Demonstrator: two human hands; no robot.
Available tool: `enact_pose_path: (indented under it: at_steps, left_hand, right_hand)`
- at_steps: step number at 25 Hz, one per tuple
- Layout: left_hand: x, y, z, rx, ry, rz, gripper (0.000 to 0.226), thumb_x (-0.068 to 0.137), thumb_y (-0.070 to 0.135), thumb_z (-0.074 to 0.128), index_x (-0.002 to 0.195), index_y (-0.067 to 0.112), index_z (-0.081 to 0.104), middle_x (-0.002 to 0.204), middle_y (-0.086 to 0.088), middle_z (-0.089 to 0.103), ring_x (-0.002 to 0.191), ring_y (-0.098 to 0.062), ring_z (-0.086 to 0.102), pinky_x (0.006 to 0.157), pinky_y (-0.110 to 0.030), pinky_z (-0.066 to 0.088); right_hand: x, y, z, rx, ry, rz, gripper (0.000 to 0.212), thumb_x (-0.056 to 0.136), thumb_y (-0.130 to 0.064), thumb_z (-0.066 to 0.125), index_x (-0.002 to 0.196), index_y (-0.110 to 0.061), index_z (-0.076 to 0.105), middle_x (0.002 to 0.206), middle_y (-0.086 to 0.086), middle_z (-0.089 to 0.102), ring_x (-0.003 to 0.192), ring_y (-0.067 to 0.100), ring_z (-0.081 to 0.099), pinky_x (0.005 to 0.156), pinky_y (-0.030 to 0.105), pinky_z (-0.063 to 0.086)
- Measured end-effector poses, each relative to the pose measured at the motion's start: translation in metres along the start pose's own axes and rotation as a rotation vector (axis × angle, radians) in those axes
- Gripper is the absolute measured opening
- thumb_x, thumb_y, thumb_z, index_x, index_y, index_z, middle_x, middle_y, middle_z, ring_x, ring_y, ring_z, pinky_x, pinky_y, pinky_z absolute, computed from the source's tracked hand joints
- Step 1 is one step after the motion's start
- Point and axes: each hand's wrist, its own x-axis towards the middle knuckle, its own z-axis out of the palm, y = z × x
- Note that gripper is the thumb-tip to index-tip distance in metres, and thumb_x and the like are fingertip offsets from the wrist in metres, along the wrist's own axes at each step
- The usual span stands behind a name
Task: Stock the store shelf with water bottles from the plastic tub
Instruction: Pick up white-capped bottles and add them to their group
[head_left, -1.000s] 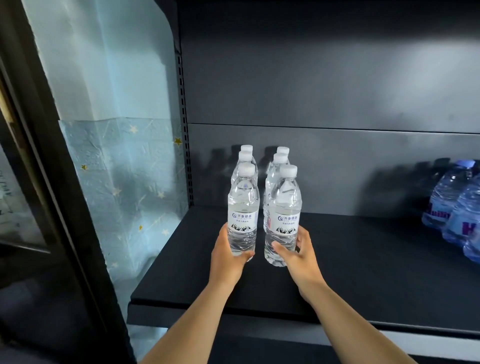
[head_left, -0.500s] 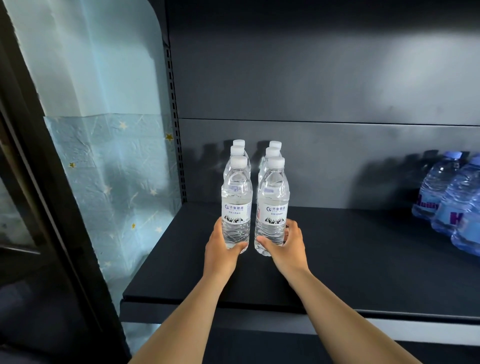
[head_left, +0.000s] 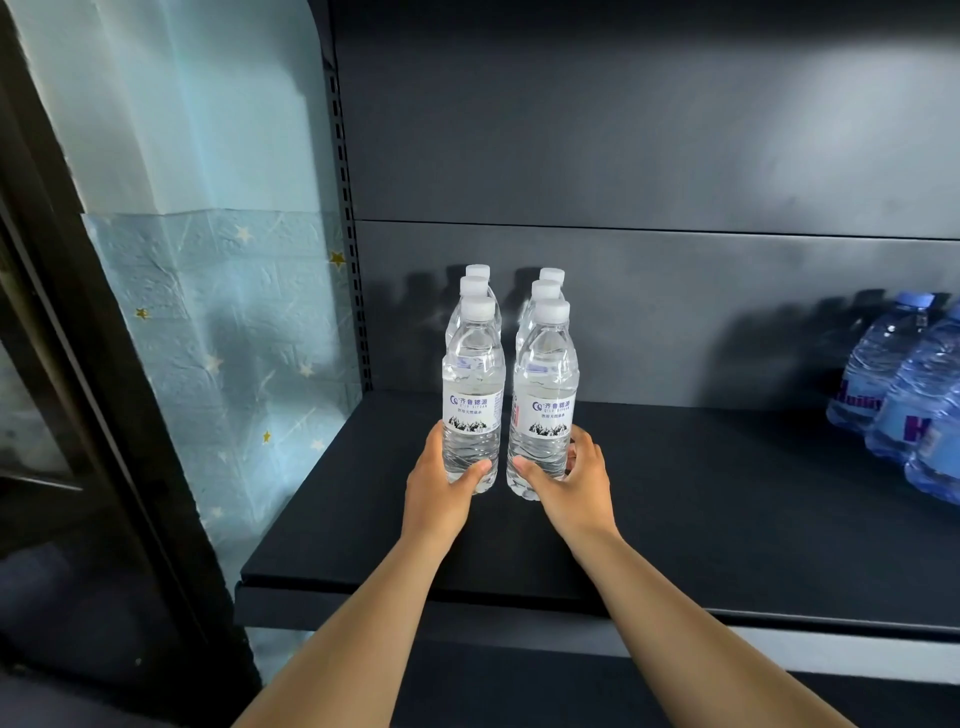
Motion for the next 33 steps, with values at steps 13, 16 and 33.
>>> enact_pose_path:
  at_steps: [13,16,33]
  left_hand:
    - [-0.007,0.034,-0.011,0.29,-0.071,-0.092,0.064,0.084,0.028,0.067,0.138,0.02,0.034,0.134,0.001,0.052,0.123,-0.021,0.051,0.092,-0.027,0.039]
    - [-0.027,0.067,-0.018,0.662,-0.107,-0.066,0.07,0.082,0.034,0.068,0.14,0.016,0.032,0.141,-0.008,0.041,0.13,-0.026,0.04,0.101,-0.037,0.038]
    - [-0.328,0.231,0.088,1.55,-0.282,0.098,0.09,0.086,0.04,0.063,0.151,0.023,0.003,0.159,-0.013,-0.003,0.147,-0.028,-0.008,0.118,-0.046,0.009]
  right_hand:
    - [-0.01,-0.014,-0.053,-0.174,-0.096,-0.057,0.073,0.079,-0.036,0.072,0.14,-0.024,0.035,0.133,-0.002,0.04,0.127,0.013,0.038,0.102,0.03,0.038]
    - [-0.019,-0.021,-0.111,-0.406,-0.146,-0.155,0.071,0.083,-0.039,0.068,0.142,-0.022,0.032,0.14,0.002,0.035,0.133,0.019,0.03,0.106,0.033,0.034]
    - [-0.178,-0.004,-0.448,-1.026,-0.349,-0.476,0.084,0.085,-0.058,0.054,0.151,-0.024,0.013,0.159,0.005,0.003,0.148,0.025,-0.007,0.121,0.04,0.005]
